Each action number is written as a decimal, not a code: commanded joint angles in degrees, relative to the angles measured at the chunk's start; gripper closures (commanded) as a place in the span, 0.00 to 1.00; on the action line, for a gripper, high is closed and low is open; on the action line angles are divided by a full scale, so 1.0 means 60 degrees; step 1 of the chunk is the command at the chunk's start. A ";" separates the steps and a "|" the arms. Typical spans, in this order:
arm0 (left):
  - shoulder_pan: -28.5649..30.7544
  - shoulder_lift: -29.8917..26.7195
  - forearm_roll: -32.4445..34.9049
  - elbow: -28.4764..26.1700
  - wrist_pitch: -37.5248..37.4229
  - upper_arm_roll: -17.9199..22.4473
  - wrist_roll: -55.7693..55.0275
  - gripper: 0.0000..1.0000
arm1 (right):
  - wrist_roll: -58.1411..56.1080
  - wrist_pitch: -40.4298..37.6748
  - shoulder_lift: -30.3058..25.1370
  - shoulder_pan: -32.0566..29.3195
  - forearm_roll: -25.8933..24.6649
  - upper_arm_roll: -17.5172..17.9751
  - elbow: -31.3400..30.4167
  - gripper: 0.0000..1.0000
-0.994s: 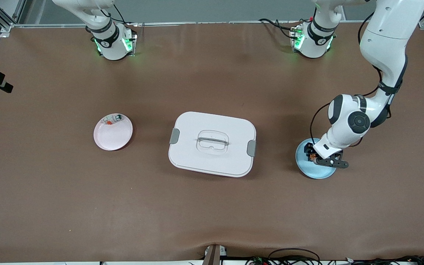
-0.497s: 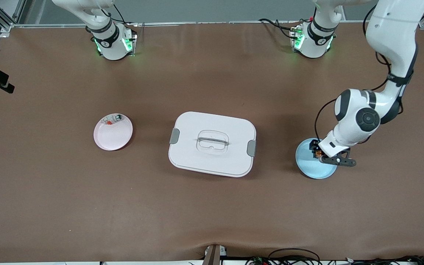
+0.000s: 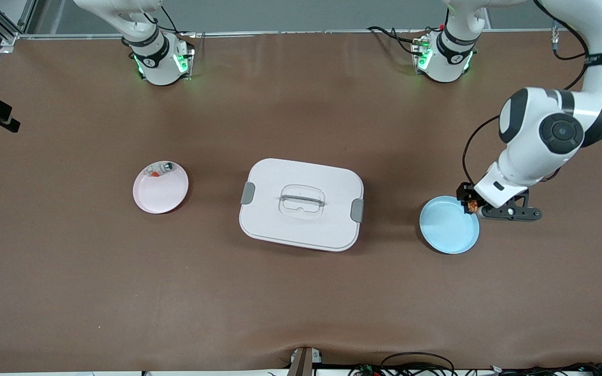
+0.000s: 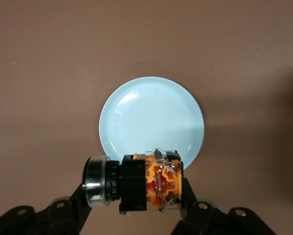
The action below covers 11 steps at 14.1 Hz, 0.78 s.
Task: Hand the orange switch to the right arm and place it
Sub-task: 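Lift the switch with the left gripper and carry it over the box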
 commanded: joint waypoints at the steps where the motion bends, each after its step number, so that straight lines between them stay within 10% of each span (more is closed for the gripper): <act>1: 0.0031 -0.0131 0.0005 0.1147 -0.1527 -0.0565 -0.0937 1.00 | -0.0018 -0.0006 -0.0052 -0.0007 -0.0029 0.0010 0.0065 0.00; 11: -0.0787 0.0308 -0.2879 0.3684 -0.3291 -0.1314 -0.5285 1.00 | 0.0040 -0.0021 -0.0037 -0.0007 -0.0014 0.0009 0.0065 0.00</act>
